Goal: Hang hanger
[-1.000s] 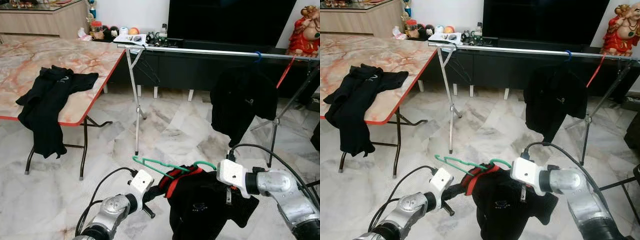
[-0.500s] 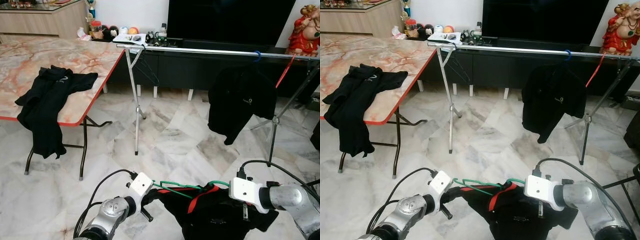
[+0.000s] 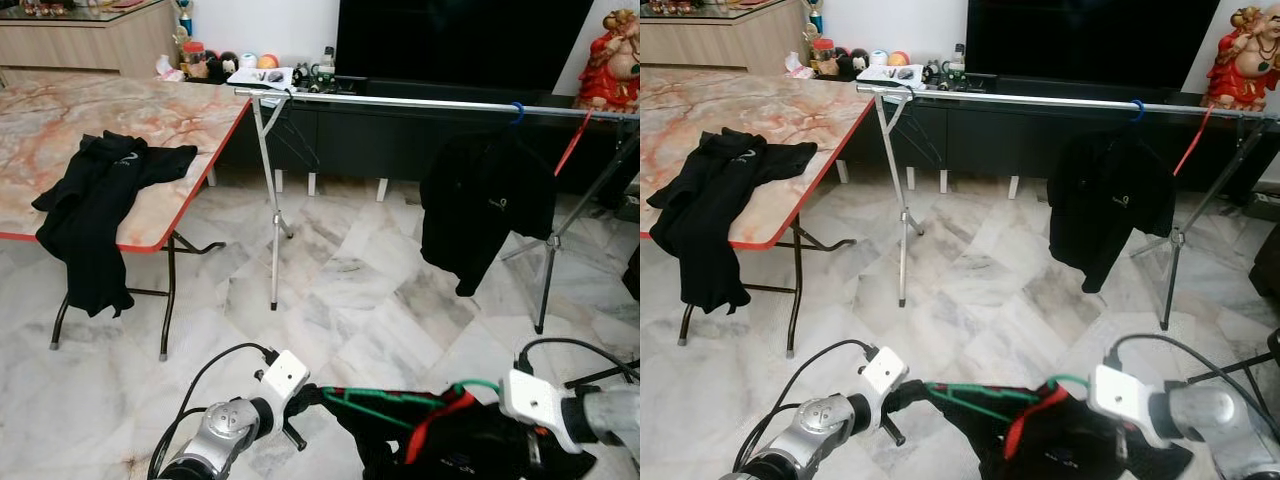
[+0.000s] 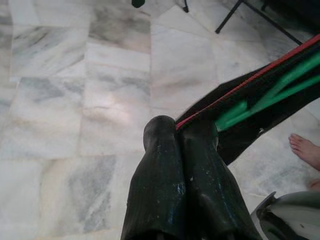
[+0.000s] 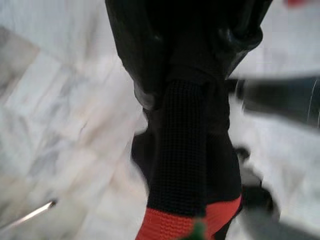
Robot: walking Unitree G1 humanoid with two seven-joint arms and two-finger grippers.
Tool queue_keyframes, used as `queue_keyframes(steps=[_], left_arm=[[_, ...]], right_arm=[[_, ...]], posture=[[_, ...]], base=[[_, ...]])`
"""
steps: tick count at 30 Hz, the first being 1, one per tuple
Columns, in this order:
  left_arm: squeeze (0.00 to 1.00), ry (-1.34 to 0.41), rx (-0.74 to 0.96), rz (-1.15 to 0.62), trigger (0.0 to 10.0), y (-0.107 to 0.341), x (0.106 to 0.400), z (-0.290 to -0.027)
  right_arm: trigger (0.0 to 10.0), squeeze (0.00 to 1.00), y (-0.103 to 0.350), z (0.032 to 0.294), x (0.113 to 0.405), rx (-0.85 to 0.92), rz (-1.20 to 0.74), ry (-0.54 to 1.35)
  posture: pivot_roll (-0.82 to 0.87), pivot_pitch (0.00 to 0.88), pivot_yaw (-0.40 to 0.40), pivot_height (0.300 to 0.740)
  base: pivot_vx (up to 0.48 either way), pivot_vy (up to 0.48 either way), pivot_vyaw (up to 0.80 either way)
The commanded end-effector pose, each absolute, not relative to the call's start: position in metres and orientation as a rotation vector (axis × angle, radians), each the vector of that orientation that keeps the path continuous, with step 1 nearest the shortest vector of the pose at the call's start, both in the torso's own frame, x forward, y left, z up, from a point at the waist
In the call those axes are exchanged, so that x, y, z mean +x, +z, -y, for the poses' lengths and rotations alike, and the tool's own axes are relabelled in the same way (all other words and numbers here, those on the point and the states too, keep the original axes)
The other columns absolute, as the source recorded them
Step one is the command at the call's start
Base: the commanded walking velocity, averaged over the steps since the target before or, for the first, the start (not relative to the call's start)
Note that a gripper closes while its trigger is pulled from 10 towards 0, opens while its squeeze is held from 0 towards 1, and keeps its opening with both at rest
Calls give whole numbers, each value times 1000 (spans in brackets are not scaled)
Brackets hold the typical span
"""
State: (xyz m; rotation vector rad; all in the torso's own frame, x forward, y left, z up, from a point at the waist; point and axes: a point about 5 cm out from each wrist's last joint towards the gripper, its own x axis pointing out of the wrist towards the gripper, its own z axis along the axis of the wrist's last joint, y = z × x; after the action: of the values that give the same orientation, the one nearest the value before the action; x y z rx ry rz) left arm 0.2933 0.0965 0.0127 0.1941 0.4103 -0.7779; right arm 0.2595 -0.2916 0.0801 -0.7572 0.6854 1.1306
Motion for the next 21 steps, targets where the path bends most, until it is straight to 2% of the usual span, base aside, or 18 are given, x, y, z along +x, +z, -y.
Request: queue_keyframes(steps=[1, 8, 9, 12, 16, 21], left_arm=[[0, -691, 226, -470, 0, 4, 291, -123], [0, -694, 242, -471, 0, 4, 291, -123], [0, -699, 251, -472, 0, 4, 291, -123], [0, -710, 272, -475, 0, 4, 290, -123], [0, -720, 296, -485, 0, 3, 290, -125], [0, -727, 325, -493, 0, 2, 289, -126]], right_arm=[[0, 0, 84, 325, 248, -858, -836, 1055], [0, 0, 85, 331, 253, -966, -841, 984], [0, 0, 85, 329, 258, -1019, -812, 950], [0, 0, 85, 321, 267, -1033, -741, 904], [0, 0, 98, 296, 283, -800, -526, 884], [0, 0, 101, 290, 286, -742, -484, 903]], posture=[[5, 69, -2, 740], [6, 66, 2, 740], [6, 64, 3, 740], [12, 60, 8, 740], [12, 60, 8, 740], [14, 56, 9, 740]], base=[[0, 0, 0], [0, 0, 0], [0, 0, 0], [0, 0, 0], [0, 0, 0], [0, 0, 0]])
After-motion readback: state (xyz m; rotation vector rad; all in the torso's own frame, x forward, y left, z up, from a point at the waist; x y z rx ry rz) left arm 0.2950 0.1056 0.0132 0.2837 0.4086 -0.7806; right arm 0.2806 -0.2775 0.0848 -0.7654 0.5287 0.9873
